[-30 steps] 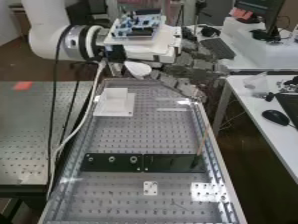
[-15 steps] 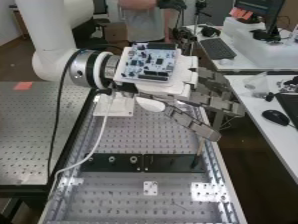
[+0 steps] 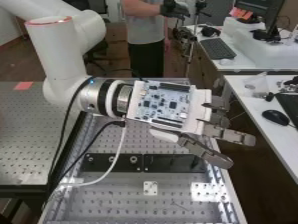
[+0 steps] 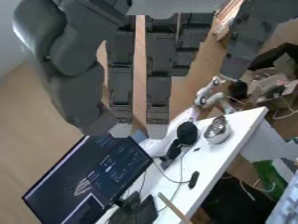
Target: Grab the chopstick and place it in the clear container
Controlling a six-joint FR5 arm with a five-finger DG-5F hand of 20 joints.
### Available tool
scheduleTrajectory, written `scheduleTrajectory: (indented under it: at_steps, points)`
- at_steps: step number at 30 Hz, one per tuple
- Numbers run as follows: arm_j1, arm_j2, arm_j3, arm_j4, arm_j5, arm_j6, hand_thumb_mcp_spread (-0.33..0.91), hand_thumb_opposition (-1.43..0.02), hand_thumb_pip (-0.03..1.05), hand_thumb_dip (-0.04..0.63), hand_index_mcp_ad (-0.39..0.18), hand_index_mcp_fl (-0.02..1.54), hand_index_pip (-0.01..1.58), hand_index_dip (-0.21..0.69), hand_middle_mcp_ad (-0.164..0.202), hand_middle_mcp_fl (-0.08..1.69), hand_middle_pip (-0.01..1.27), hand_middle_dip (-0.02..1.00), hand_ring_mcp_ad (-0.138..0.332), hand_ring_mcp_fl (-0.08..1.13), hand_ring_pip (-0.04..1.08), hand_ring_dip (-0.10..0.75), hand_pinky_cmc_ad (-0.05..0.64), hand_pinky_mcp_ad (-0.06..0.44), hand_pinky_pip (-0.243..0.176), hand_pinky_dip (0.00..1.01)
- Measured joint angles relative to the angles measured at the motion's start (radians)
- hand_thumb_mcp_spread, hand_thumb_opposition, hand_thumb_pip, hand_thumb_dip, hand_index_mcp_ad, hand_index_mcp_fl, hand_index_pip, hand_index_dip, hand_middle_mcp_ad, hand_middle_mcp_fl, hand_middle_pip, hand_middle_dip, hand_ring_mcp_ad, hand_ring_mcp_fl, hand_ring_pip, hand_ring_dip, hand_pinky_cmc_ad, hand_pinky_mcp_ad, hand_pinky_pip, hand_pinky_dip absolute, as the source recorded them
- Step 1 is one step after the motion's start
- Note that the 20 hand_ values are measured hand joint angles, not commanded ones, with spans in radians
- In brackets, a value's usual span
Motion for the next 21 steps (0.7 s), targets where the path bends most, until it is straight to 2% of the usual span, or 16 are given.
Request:
scheduleTrajectory:
  at_steps: [12,21]
  points:
    - [-0.001,-0.067,0.025,0.037,0.013,0.182,0.41,-0.83,0.68,0.349,-0.152,0.65,0.37,0.358,0.037,0.84,0.14,0.70,0.002,0.18,0.08,0.241,0.422,0.316,-0.044,0.19]
    - [0.009,-0.099,0.017,0.037,0.031,0.260,0.44,-0.83,0.67,0.354,-0.154,0.65,0.39,0.361,0.037,0.86,0.14,0.71,0.005,0.18,0.09,0.255,0.421,0.312,-0.047,0.19]
